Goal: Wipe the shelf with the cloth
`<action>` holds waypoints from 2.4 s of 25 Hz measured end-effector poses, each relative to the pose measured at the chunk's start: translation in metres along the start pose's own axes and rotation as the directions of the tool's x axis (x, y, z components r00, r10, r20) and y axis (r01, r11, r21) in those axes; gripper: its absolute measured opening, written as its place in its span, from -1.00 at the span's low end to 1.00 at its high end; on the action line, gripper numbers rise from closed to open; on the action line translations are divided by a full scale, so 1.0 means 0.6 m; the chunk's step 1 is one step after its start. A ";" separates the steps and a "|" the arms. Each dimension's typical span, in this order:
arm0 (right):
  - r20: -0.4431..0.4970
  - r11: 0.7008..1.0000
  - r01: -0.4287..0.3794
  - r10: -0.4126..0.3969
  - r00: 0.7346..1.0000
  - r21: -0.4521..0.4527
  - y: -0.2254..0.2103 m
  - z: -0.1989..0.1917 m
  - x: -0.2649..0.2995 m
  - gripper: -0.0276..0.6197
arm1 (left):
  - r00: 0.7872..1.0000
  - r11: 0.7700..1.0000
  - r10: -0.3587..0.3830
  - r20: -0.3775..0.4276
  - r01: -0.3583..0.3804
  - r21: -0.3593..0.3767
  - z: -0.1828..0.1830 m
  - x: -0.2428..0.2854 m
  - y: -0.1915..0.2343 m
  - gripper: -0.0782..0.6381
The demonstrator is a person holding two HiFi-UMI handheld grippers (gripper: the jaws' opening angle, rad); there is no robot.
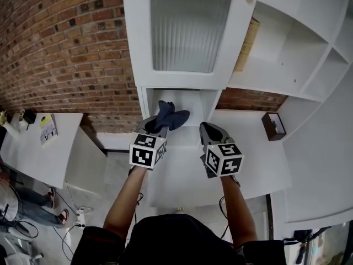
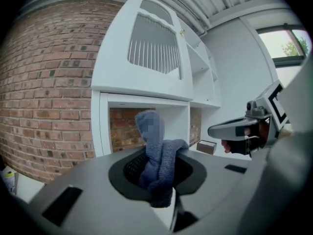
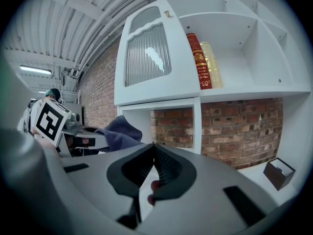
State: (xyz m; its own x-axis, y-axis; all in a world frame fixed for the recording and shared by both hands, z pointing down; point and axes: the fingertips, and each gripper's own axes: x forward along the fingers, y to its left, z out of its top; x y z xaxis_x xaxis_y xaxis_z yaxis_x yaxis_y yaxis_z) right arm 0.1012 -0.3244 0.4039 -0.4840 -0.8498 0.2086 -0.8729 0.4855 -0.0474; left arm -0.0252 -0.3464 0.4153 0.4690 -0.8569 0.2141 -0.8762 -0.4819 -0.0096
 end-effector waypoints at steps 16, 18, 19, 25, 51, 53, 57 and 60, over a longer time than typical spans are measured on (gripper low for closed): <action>0.023 0.999 0.031 -0.031 0.999 -0.007 0.113 0.015 -0.049 -0.86 | 0.991 0.992 -0.100 0.087 0.106 -0.073 0.032 -0.150 0.000 -0.58; 0.034 0.999 0.033 -0.032 0.999 -0.018 0.132 0.020 -0.058 -0.86 | 0.991 0.993 -0.098 0.095 0.104 -0.063 0.034 -0.168 0.003 -0.58; 0.038 0.999 0.033 -0.032 0.999 -0.020 0.141 0.021 -0.063 -0.86 | 0.991 0.993 -0.096 0.095 0.101 -0.056 0.033 -0.177 0.004 -0.58; 0.057 0.998 0.058 -0.057 0.997 -0.020 0.175 0.024 -0.091 -0.86 | 0.990 0.994 -0.102 0.095 0.105 -0.023 0.023 -0.226 0.003 -0.58; 0.077 0.995 0.087 -0.084 0.994 -0.042 0.296 0.020 -0.123 -0.86 | 0.973 0.984 -0.176 0.147 0.171 0.044 0.003 -0.326 0.004 -0.58; 0.085 0.995 0.083 -0.079 0.993 -0.052 0.298 0.028 -0.125 -0.86 | 0.973 0.985 -0.173 0.153 0.168 0.048 0.004 -0.326 0.004 -0.58; 0.101 0.995 0.082 -0.076 0.992 -0.053 0.296 0.039 -0.137 -0.86 | 0.971 0.985 -0.173 0.167 0.168 0.043 0.012 -0.325 -0.001 -0.58; 0.106 0.995 0.079 -0.073 0.992 -0.057 0.292 0.042 -0.146 -0.86 | 0.968 0.984 -0.175 0.179 0.171 0.041 0.020 -0.322 -0.011 -0.58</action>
State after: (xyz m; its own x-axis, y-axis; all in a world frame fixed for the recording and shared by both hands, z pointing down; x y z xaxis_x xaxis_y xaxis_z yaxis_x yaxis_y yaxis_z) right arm -0.0108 -0.1701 0.3529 -0.4232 -0.8997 0.1066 -0.9035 0.4279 0.0247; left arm -0.1086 -0.1796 0.3620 0.6276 -0.7778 0.0339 -0.7779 -0.6282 -0.0125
